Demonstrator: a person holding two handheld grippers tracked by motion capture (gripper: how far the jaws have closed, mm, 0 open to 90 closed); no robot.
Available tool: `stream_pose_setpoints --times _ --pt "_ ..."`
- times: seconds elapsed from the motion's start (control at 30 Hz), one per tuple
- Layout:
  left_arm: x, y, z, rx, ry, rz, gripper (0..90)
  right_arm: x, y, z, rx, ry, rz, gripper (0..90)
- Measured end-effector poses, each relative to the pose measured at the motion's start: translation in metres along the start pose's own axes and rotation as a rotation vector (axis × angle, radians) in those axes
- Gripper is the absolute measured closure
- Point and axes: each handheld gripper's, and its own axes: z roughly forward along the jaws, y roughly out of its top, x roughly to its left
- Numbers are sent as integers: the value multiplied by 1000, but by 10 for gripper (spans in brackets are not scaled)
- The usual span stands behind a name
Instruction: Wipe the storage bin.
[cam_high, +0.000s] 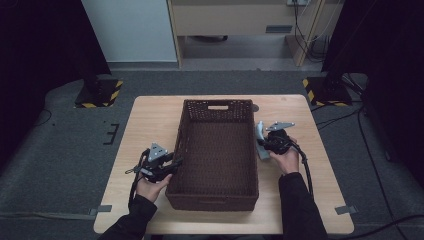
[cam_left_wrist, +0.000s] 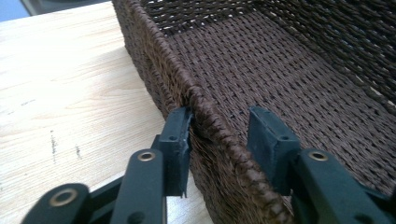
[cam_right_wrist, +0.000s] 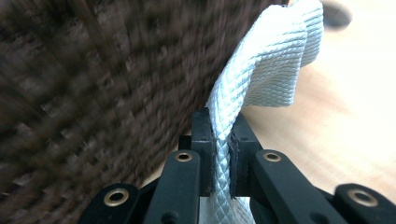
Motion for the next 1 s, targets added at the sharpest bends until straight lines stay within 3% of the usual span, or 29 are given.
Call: stream_pose_setpoints --times 0.1,0.17,0.37,0.43,0.57,0.8,0.9,1.0 --pt "-3 2 1 -1 36 -10 648 5 -6 8 43 1 3 840" --pt "-3 2 1 1 44 -5 662 7 -3 3 33 2 -9 840" --pt "-2 3 2 1 53 -20 676 11 23 -39 -139 28 -44 841" --pt "-2 4 3 0 55 -22 677 12 28 -47 -161 33 -58 841" --pt "0 6 6 -3 57 -27 679 13 21 -40 -118 36 -59 841" --pt "4 8 10 -12 42 -33 666 10 -8 -1 32 28 -17 841" --pt "6 6 10 -25 39 -23 601 12 -11 2 32 42 2 841" --pt "9 6 7 -39 25 -33 522 14 -3 -12 -17 41 -21 841"
